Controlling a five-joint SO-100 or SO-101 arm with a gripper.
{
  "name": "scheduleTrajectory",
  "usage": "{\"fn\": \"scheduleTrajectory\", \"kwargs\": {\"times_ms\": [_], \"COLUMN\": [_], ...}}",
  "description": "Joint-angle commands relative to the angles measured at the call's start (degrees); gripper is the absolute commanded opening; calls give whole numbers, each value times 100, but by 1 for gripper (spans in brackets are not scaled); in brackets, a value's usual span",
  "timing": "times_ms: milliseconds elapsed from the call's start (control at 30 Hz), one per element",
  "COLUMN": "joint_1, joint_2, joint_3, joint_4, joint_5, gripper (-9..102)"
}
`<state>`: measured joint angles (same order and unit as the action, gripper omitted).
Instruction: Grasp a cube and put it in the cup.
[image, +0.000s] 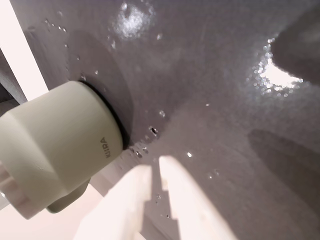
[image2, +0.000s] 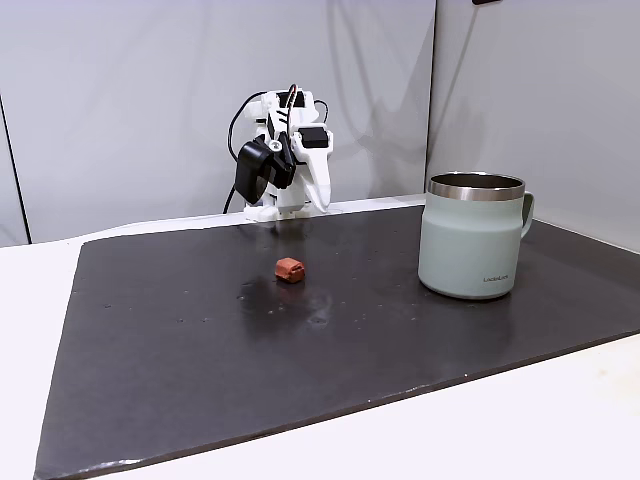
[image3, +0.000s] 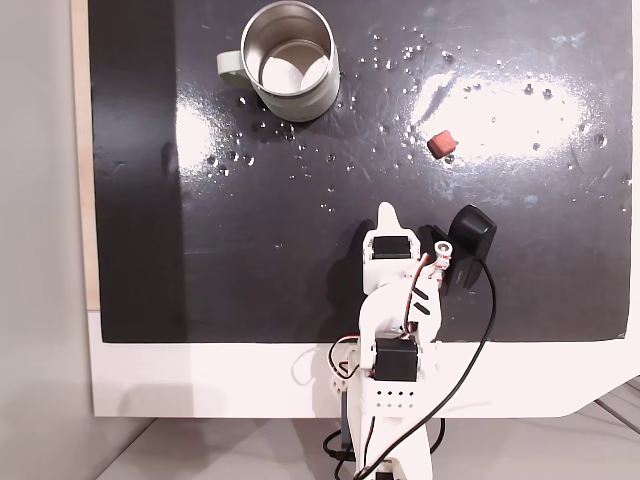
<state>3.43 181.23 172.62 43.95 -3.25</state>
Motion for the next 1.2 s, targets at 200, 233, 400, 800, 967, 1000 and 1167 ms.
{"fn": "scheduleTrajectory", "kwargs": {"times_ms": [200,233,400,800,967,1000,1167], "joint_1": [-255,-255,-246,114,53,53,141], "joint_2": [88,88,88,88,-369,-650,-1978], "joint_3": [-53,-53,-53,-404,-1424,-1688,-2962], "joint_4": [-141,-141,-141,-167,-9,0,123], "joint_5": [-202,-202,-211,-352,-431,-396,-114], "gripper": [0,0,0,0,0,0,0]}}
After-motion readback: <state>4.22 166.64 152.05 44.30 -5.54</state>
